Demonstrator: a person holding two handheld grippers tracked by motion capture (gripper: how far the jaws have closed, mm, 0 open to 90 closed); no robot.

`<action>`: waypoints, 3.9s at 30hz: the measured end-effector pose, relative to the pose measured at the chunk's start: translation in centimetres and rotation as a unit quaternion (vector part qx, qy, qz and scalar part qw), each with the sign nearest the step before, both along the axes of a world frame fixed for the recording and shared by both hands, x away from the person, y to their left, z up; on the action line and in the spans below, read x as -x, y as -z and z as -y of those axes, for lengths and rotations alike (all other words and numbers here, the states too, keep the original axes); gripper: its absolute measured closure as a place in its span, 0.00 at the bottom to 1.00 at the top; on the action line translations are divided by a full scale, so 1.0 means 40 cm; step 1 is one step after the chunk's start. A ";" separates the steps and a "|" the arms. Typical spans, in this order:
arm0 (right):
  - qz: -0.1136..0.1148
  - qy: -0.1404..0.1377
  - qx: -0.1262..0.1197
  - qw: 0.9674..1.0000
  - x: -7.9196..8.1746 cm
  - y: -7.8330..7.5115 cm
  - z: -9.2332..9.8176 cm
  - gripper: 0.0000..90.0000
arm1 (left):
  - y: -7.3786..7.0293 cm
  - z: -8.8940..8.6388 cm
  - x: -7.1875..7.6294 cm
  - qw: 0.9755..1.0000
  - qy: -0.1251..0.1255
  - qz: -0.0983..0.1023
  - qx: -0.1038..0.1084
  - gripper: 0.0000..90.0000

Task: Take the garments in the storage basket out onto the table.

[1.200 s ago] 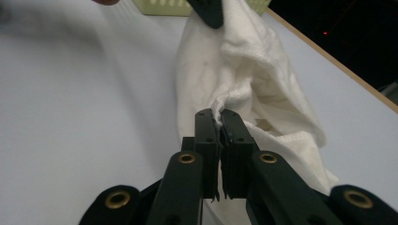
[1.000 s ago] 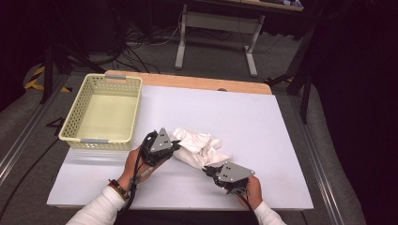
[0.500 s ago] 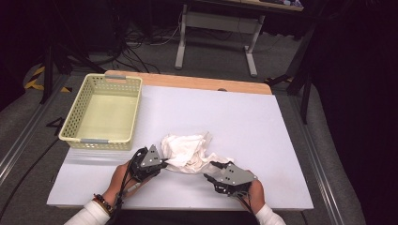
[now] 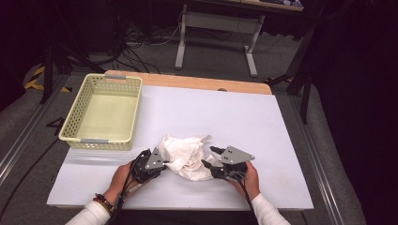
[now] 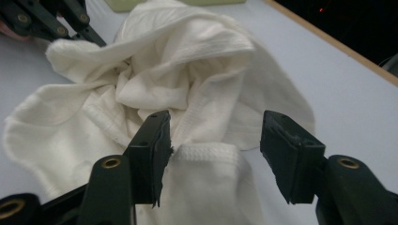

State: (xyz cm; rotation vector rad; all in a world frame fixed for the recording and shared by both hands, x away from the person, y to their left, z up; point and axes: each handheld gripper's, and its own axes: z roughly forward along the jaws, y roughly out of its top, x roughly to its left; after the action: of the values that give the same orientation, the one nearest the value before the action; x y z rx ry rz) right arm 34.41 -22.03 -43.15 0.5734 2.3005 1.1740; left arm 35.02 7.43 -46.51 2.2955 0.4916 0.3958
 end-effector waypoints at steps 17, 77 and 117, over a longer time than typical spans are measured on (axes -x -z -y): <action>-0.020 0.038 0.052 0.998 -0.063 0.012 -0.017 0.96 | -0.001 0.035 -0.039 0.999 -0.011 0.029 0.006 0.92; 0.060 0.107 -0.015 0.992 0.037 -0.107 0.183 0.95 | -0.155 0.121 -0.177 0.980 -0.104 0.086 0.149 0.98; 0.038 0.055 0.038 0.997 -0.011 -0.085 0.105 0.39 | -0.037 0.248 -0.011 0.997 0.043 -0.005 0.060 0.43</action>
State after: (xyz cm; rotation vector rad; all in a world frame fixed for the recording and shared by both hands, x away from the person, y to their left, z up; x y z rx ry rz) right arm 34.87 -26.22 -39.75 0.6076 2.2099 1.0353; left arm 35.44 -2.49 -45.02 2.1939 0.4075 0.3049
